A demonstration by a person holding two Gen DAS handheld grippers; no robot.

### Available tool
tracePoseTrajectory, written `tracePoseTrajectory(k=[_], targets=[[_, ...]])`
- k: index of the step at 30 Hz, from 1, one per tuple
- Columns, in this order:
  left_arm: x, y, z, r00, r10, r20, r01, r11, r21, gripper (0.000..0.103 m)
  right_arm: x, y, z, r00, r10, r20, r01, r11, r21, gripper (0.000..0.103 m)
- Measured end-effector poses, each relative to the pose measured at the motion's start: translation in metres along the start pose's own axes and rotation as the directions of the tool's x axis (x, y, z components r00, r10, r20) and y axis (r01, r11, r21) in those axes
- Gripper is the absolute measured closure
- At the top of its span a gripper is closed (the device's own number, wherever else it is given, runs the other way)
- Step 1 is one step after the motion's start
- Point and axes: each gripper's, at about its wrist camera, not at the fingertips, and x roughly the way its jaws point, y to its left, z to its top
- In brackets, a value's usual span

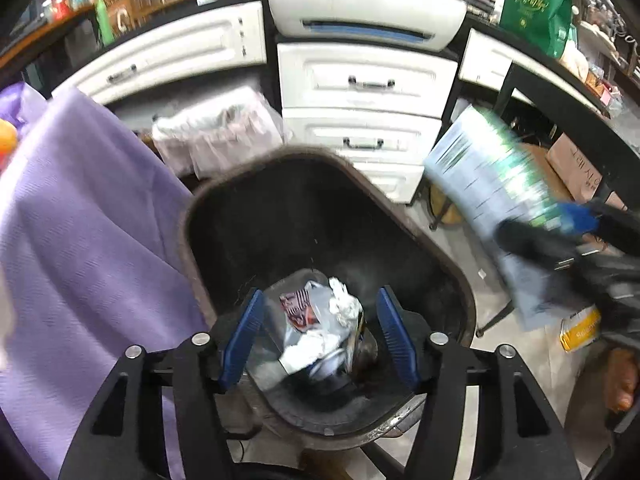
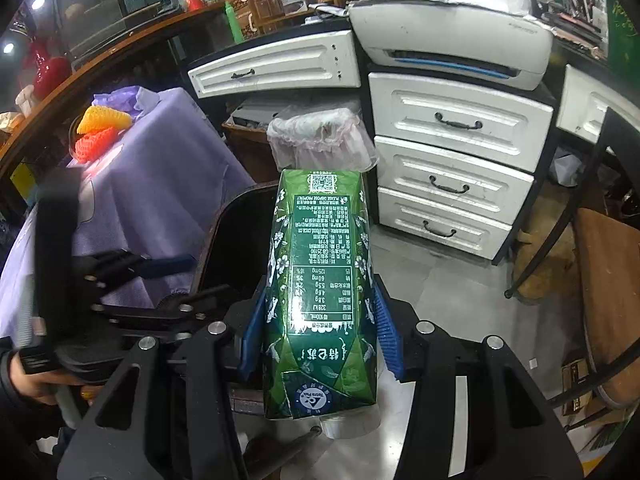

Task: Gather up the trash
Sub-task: 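Carry both items over the black bin and open the left gripper to drop the snack bag, then lower the green carton into the bin and open the right gripper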

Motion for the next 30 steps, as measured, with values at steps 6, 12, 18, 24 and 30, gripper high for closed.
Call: tracePoseTrajectory(k=[6,12,18,24,30], targets=[[-0.039,0.006,0.005,0.994,0.040,0.104,-0.038,0.999,-0.018,0.035,0.035,0.004,0.003,0.998,0.018,-0.061,-0.017,1.000,0.015,0.054],[-0.060,0.015,0.009,0.985,0.068,0.159,-0.062,0.997,-0.045,0.032,0.078,0.012,0.001,0.987,0.035,-0.159,-0.030,0.999,0.031,0.054],[-0.078,0.026,0.009,0.977,0.085,0.197,-0.069,0.994,-0.088,0.029,0.117,0.021,-0.004,0.973,0.013,-0.232,-0.004,0.999,0.040,0.054],[-0.083,0.033,0.007,0.975,0.090,0.205,-0.068,0.991,-0.114,0.028,0.134,0.030,-0.007,0.965,0.008,-0.262,-0.002,1.000,0.023,0.052],[-0.088,0.034,0.004,0.974,0.086,0.208,-0.062,0.991,-0.119,0.028,0.123,0.039,-0.005,0.971,-0.023,-0.237,0.020,1.000,-0.015,0.044]])
